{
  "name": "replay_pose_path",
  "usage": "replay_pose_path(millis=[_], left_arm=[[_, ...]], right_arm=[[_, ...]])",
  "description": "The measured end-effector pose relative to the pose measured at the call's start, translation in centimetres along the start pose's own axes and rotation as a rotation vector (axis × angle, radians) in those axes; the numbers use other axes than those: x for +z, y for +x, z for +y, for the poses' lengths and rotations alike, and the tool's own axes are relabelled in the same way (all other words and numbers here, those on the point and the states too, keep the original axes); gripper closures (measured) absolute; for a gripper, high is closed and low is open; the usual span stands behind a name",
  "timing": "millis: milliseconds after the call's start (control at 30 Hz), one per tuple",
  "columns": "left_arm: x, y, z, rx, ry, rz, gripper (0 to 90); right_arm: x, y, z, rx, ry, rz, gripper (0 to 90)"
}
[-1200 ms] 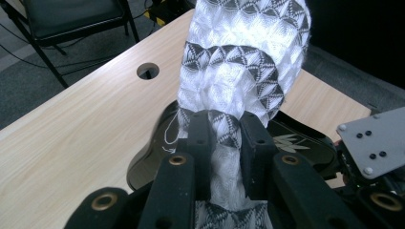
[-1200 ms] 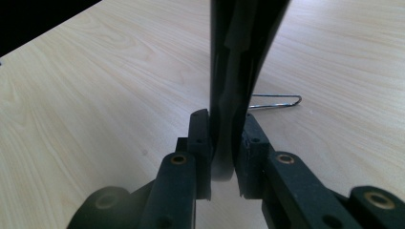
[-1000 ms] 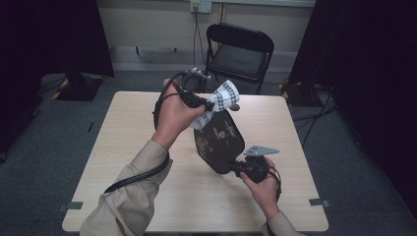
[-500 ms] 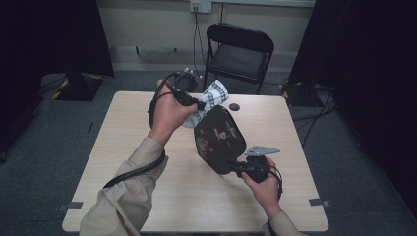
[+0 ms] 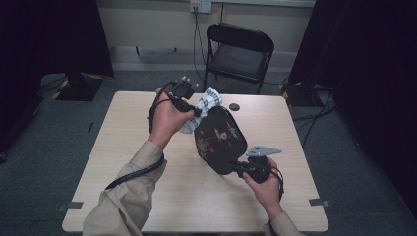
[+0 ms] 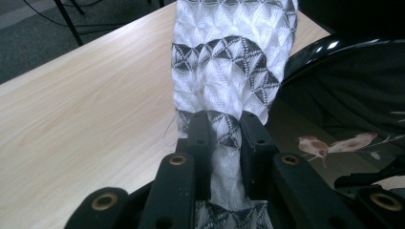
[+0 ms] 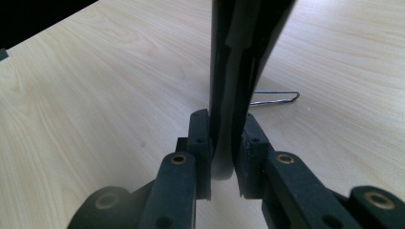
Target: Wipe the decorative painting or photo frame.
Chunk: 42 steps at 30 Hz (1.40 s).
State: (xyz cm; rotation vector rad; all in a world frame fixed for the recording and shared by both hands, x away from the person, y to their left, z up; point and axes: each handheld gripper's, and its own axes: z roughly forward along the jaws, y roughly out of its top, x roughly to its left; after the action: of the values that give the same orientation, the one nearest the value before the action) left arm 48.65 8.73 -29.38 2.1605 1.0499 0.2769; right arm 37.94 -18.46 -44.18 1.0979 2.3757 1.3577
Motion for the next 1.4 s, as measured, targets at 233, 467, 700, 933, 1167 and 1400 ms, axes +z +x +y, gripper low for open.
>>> replay_pose_path(millis=[233,467,700,933,1167,1400], left_arm=[[0.8,0.6,-1.3,-0.014,0.014,0.002,77.4],[1.2,1.0,-1.9,-0.019,0.012,-0.003,77.3],[1.9,1.5,-2.7,-0.034,0.022,-0.002,77.3],[2.6,2.1,-3.7,-0.053,0.032,0.004,77.3],[3.1,2.5,-4.4,-0.06,0.042,0.006,77.3],[3.7,2.7,-5.2,-0.072,0.046,0.01,77.3]], right_arm=[[0.0,0.0,0.0,-0.001,-0.002,-0.003,79.0],[-0.1,-0.1,0.0,-0.002,-0.005,-0.006,79.0],[-0.2,-0.2,-0.1,0.0,-0.009,-0.004,79.0],[-0.2,-0.2,-0.1,-0.002,-0.009,-0.003,79.0],[-0.2,-0.2,-0.2,0.0,-0.012,-0.004,79.0],[-0.2,-0.2,-0.2,0.002,-0.013,-0.005,79.0]])
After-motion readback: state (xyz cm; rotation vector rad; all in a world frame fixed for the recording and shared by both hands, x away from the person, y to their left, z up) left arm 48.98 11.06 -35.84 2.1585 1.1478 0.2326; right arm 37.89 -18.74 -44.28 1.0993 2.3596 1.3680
